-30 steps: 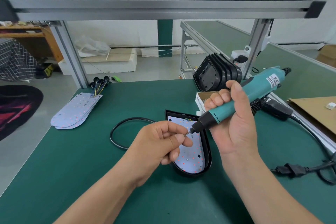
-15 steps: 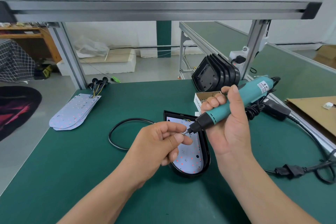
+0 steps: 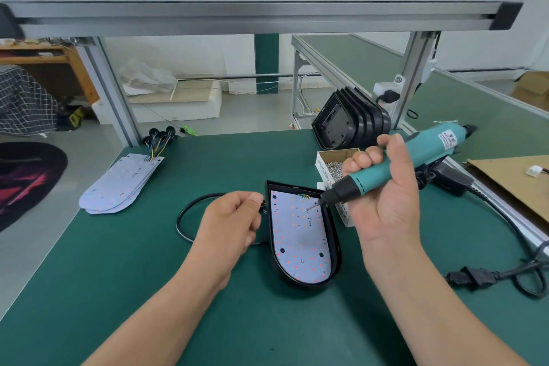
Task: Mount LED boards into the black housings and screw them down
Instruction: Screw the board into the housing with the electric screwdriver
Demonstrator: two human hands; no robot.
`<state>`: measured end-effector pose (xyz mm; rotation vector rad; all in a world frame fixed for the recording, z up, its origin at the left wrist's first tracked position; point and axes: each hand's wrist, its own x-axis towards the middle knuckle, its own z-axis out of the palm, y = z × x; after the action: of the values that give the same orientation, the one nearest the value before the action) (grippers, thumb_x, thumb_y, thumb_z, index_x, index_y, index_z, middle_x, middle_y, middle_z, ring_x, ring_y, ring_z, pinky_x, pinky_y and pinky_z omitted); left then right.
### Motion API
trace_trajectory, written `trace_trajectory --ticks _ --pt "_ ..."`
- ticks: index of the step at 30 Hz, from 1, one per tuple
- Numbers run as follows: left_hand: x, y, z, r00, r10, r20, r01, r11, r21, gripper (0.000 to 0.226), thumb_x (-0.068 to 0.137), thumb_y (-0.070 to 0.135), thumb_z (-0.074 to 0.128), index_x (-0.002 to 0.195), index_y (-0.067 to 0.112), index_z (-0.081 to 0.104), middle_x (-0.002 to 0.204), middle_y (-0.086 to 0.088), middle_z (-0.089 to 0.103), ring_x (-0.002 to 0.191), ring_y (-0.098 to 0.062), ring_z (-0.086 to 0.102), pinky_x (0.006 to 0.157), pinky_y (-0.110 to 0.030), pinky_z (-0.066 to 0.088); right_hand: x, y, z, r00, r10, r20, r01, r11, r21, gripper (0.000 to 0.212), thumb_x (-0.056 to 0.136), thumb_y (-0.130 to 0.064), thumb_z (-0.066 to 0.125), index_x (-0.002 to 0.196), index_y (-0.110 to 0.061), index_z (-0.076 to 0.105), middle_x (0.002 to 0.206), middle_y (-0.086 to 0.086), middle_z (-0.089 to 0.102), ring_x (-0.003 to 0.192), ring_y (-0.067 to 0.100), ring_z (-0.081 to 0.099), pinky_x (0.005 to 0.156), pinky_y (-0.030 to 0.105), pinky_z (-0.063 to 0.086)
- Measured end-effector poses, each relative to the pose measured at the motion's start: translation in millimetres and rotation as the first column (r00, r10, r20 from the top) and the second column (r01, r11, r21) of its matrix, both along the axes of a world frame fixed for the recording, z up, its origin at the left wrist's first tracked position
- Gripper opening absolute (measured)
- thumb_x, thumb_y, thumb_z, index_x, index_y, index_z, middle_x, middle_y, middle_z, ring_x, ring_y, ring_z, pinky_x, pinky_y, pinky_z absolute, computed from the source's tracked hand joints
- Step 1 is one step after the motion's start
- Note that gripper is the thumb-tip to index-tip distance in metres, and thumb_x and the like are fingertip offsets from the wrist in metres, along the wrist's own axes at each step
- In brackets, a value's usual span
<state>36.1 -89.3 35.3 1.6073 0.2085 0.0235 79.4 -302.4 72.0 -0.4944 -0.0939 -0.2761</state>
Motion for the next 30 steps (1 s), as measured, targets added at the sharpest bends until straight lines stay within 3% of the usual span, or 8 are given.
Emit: trace_trajectory --ticks 3,5,7,9,12,16,20,30 --pt "4.2 -0.7 -5.3 0.996 -0.04 -0.081 0.052 0.988 0.146 0.049 0.085 0.065 0.071 0.102 0.019 0.069 0.065 0.012 0.056 0.048 -0.007 0.045 0.046 -0.02 0.038 11.2 -12.6 -4.2 0.995 -0.088 -0.037 0.087 0.996 -0.027 0.014 0.098 -0.021 0.072 0.097 -0.016 0.059 0.073 -0.003 0.048 0.065 0.013 0.049 0.067 0.028 0.049" --pt "3.7 -3.4 -8.7 0.988 -0.099 -0.122 0.13 0.95 0.285 0.069 0.069 0.08 0.07 0.113 0.027 0.068 0.08 0.011 0.072 0.07 -0.011 0.067 0.067 -0.031 0.055 18.2 -19.2 -9.8 0.988 -0.141 -0.063 0.137 0.989 -0.052 0.015 0.098 -0.018 0.072 0.098 -0.016 0.057 0.074 -0.002 0.05 0.065 0.013 0.05 0.068 0.028 0.049" --pt "5.6 -5.4 -12.7 0.984 -0.129 -0.125 0.169 0.9 0.401 0.063 0.067 0.077 0.069 0.111 0.032 0.071 0.087 0.004 0.078 0.084 -0.018 0.074 0.084 -0.044 0.06 23.6 -22.1 -15.9 0.982 -0.175 -0.075 0.168 0.982 -0.087 0.015 0.098 -0.016 0.073 0.097 -0.017 0.058 0.074 -0.001 0.05 0.065 0.013 0.051 0.068 0.029 0.05" --pt "7.1 -6.4 -13.6 0.982 -0.154 -0.113 0.188 0.887 0.421 0.048 0.069 0.064 0.067 0.097 0.025 0.074 0.087 -0.003 0.078 0.082 -0.028 0.073 0.087 -0.053 0.058 27.9 -23.1 -21.1 0.977 -0.203 -0.069 0.193 0.973 -0.131 0.014 0.097 -0.014 0.073 0.094 -0.017 0.059 0.073 -0.001 0.051 0.064 0.014 0.052 0.067 0.029 0.05" --pt "6.8 -5.1 -12.5 0.977 -0.168 -0.131 0.208 0.885 0.417 0.048 0.067 0.048 0.063 0.096 0.011 0.071 0.085 -0.008 0.075 0.068 -0.02 0.06 0.074 -0.05 0.058 32.3 -23.6 -25.8 0.972 -0.227 -0.056 0.212 0.958 -0.191 0.014 0.096 -0.013 0.073 0.096 -0.018 0.06 0.073 0.0 0.05 0.064 0.016 0.051 0.067 0.03 0.05" --pt "6.0 -2.4 -13.7 0.971 -0.169 -0.168 0.223 0.893 0.391 0.047 0.066 0.038 0.064 0.093 0.0 0.059 0.067 -0.001 0.052 0.061 -0.018 0.039 0.062 -0.038 0.033 36.9 -23.1 -27.7 0.973 -0.228 -0.036 0.215 0.95 -0.225 0.014 0.097 -0.013 0.072 0.098 -0.018 0.059 0.074 0.0 0.05 0.064 0.016 0.05 0.067 0.03 0.05" --pt "5.9 -3.8 -12.4 0.967 -0.185 -0.175 0.239 0.898 0.37 0.028 0.063 0.035 0.062 0.081 0.016 0.052 0.066 0.004 0.045 0.062 -0.019 0.033 0.062 -0.039 0.028 38.1 -18.5 -27.8 0.979 -0.202 -0.015 0.191 0.949 -0.252 0.013 0.098 -0.012 0.07 0.093 -0.019 0.061 0.074 0.001 0.05 0.064 0.016 0.049 0.068 0.03 0.049" --pt "7.3 -3.9 -16.4 0.969 -0.185 -0.164 0.233 0.907 0.351 0.03 0.063 0.037 0.062 0.083 0.017 0.052 0.069 0.003 0.047 0.064 -0.019 0.036 0.063 -0.039 0.03 37.8 -16.8 -30.9 0.986 -0.163 0.038 0.167 0.93 -0.328 0.013 0.098 -0.013 0.07 0.091 -0.021 0.064 0.073 0.001 0.049 0.064 0.019 0.051 0.069 0.031 0.049"
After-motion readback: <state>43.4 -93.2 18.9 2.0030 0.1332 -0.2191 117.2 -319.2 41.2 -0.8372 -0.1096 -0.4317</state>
